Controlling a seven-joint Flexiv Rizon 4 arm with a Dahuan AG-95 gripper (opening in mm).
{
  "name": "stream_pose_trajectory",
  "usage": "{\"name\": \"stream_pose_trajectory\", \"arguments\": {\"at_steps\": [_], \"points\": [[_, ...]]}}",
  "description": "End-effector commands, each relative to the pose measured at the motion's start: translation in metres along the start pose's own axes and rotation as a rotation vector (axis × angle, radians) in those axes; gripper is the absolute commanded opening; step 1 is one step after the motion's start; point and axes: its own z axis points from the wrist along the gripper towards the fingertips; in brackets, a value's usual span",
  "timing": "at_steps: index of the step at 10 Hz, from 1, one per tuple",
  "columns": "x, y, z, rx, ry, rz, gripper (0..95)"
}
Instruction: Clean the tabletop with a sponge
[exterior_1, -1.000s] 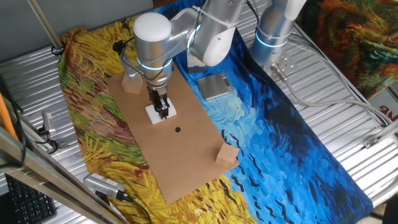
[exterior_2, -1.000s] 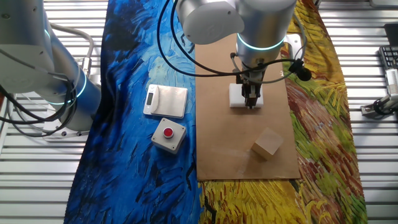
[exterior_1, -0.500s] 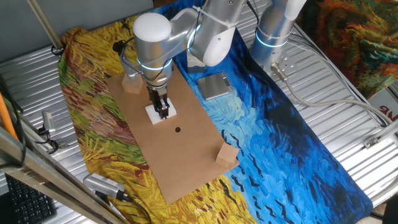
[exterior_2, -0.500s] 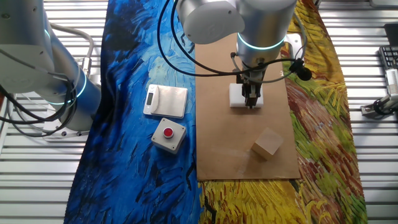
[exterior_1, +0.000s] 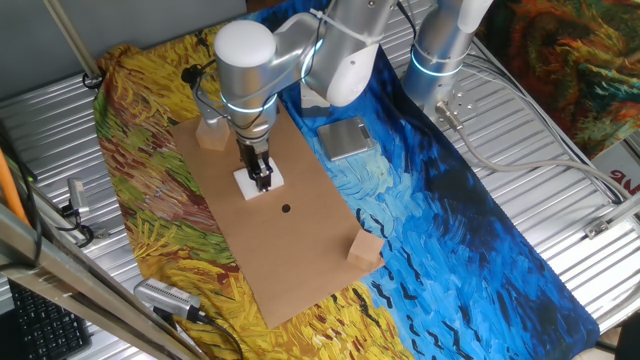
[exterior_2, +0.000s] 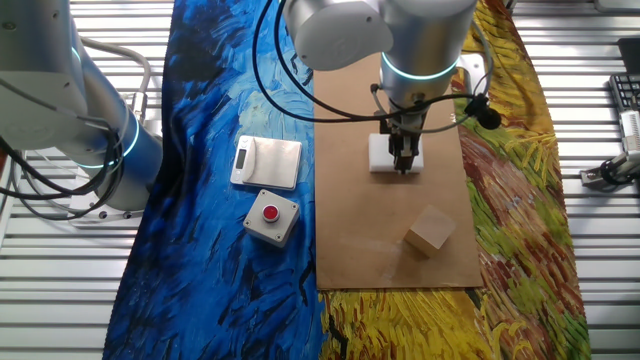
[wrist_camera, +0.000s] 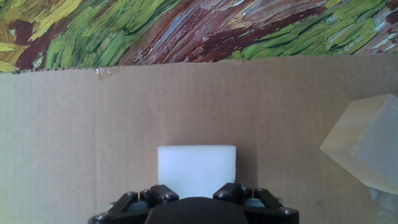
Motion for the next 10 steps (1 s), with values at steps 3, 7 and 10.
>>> {"name": "stream_pose_trajectory", "arguments": {"at_steps": [3, 7, 10], "points": [[0.0, 0.003, 0.001, 0.002, -0.004, 0.004, 57.0], [-0.003, 0.01, 0.0, 0.0, -0.005, 0.011, 57.0], [-0.005, 0.015, -0.001, 0.001, -0.007, 0.018, 57.0]]}}
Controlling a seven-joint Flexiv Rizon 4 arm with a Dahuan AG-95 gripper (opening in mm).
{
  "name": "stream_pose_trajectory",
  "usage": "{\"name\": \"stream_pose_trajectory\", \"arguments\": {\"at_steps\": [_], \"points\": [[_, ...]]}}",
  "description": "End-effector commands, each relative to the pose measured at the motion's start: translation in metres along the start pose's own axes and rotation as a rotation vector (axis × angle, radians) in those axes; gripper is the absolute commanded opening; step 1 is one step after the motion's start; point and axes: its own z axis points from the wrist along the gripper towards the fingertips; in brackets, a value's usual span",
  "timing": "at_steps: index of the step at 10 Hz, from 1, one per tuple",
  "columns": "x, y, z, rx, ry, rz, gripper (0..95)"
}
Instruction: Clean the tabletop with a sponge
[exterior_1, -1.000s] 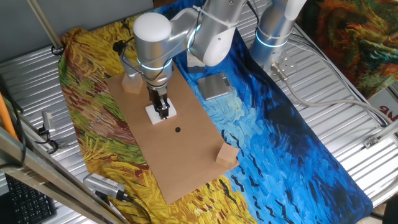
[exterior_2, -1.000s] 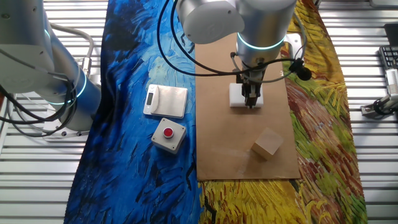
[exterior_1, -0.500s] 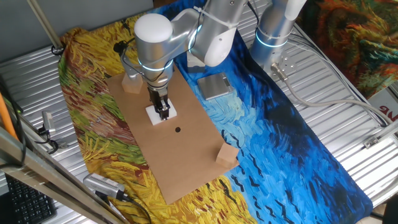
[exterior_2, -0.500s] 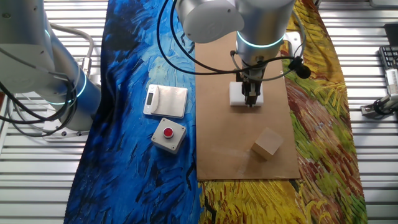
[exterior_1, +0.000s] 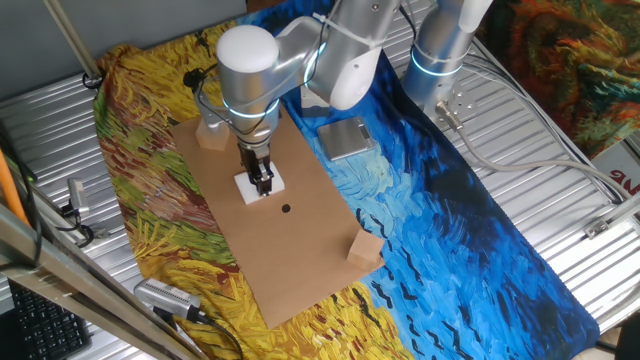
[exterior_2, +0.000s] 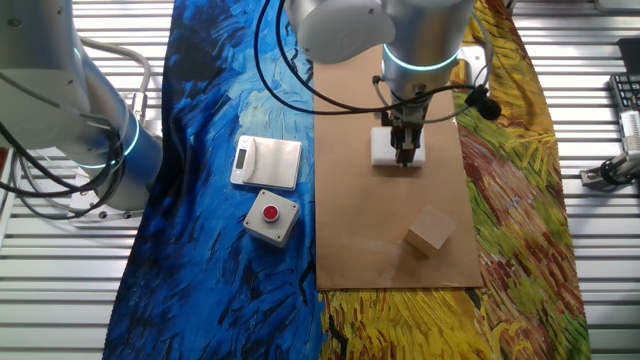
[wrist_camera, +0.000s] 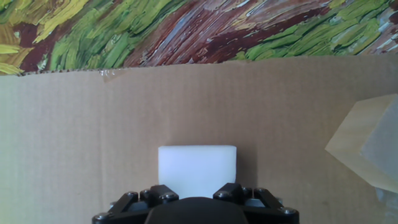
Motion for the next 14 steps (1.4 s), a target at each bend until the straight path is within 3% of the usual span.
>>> {"name": "stream_pose_trajectory", "arguments": {"at_steps": [1, 14], "points": [[-0.001, 0.002, -0.001, 0.001, -0.004, 0.002, 57.0], [0.003, 0.019, -0.001, -0.005, -0.014, 0.013, 57.0]]}}
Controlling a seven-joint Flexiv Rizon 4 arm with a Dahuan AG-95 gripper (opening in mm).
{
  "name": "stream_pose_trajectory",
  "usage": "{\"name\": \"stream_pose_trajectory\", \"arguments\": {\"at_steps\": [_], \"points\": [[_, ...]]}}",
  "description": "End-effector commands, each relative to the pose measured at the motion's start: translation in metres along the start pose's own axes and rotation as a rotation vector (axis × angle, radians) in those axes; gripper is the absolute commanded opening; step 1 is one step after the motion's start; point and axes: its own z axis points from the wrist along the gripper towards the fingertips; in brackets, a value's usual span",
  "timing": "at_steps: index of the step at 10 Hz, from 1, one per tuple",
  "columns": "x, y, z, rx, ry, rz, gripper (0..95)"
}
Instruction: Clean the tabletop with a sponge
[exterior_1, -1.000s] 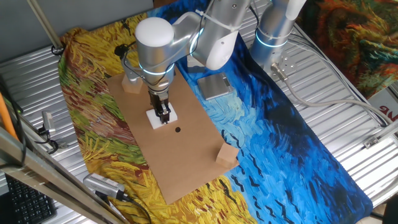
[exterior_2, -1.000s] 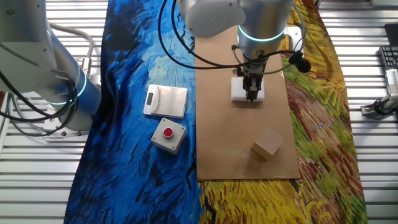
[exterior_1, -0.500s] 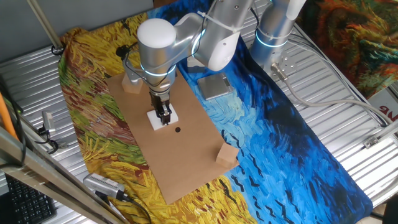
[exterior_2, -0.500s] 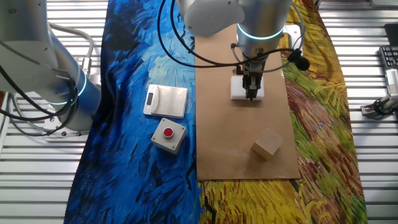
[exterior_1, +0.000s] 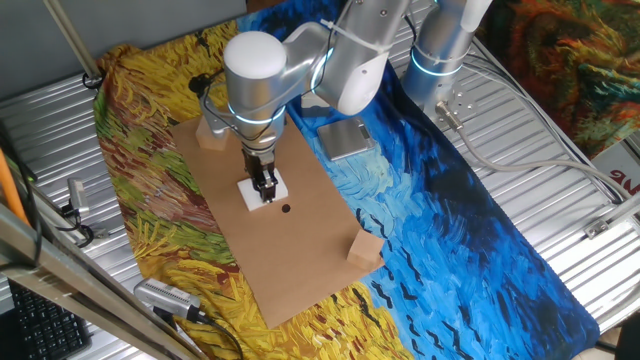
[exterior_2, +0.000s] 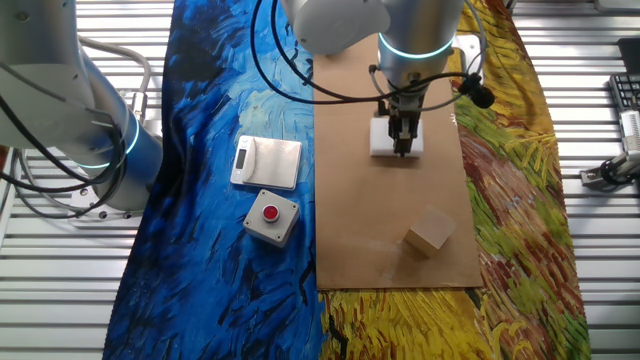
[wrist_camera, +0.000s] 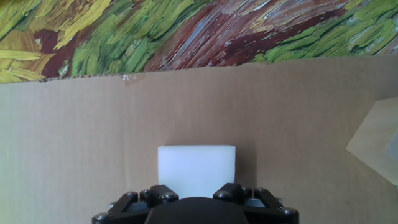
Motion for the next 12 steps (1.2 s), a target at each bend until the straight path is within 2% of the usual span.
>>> {"name": "stream_pose_trajectory", "arguments": {"at_steps": [1, 12], "points": [[0.0, 0.001, 0.0, 0.0, 0.0, 0.0, 57.0], [0.003, 0.023, -0.001, 0.0, -0.009, 0.012, 57.0]]}}
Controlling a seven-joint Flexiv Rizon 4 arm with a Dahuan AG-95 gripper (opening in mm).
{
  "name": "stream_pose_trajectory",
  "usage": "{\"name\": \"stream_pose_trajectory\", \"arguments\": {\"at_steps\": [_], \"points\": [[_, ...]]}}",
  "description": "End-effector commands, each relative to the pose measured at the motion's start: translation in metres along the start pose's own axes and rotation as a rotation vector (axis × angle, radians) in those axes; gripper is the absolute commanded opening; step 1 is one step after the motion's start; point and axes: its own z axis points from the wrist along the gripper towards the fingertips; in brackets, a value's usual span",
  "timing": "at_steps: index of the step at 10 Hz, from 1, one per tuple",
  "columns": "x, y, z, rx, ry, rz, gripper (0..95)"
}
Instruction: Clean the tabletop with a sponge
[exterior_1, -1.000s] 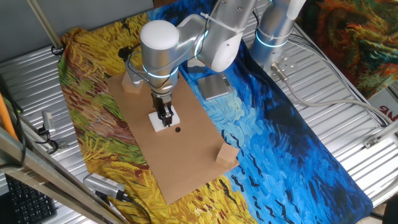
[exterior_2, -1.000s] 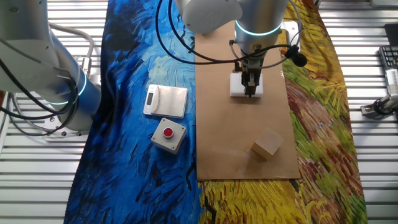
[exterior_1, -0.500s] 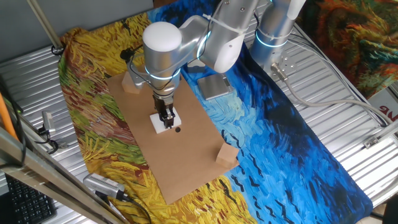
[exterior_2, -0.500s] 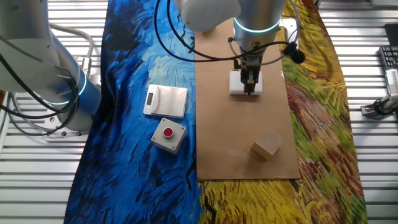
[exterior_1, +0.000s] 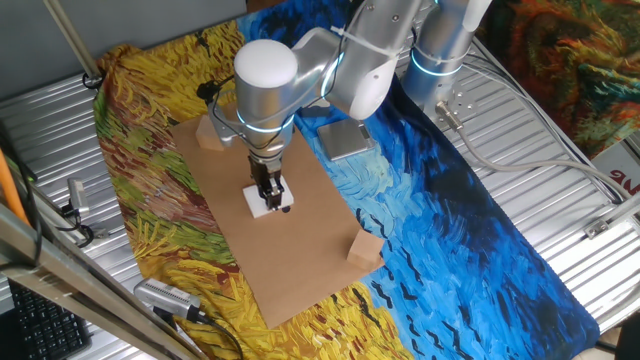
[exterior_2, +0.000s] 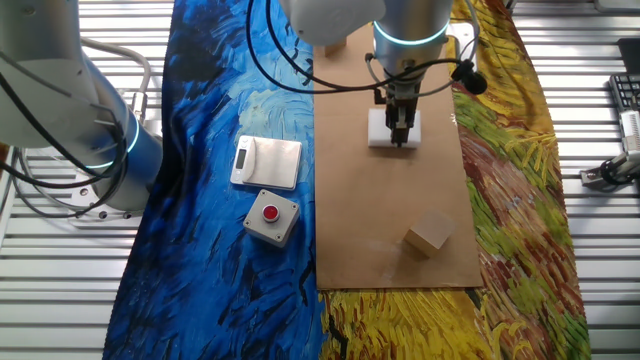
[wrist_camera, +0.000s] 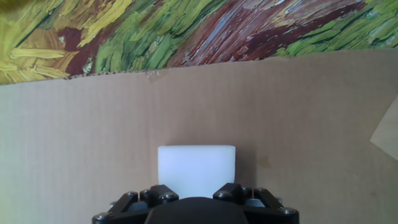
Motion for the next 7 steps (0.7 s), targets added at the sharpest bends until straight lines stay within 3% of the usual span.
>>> {"name": "stream_pose_trajectory", "arguments": {"at_steps": [1, 7], "points": [[0.0004, 0.0024, -0.0002, 0.001, 0.0, 0.001, 57.0], [0.0043, 0.0099, 0.0006, 0.005, 0.0, 0.01, 57.0]]}}
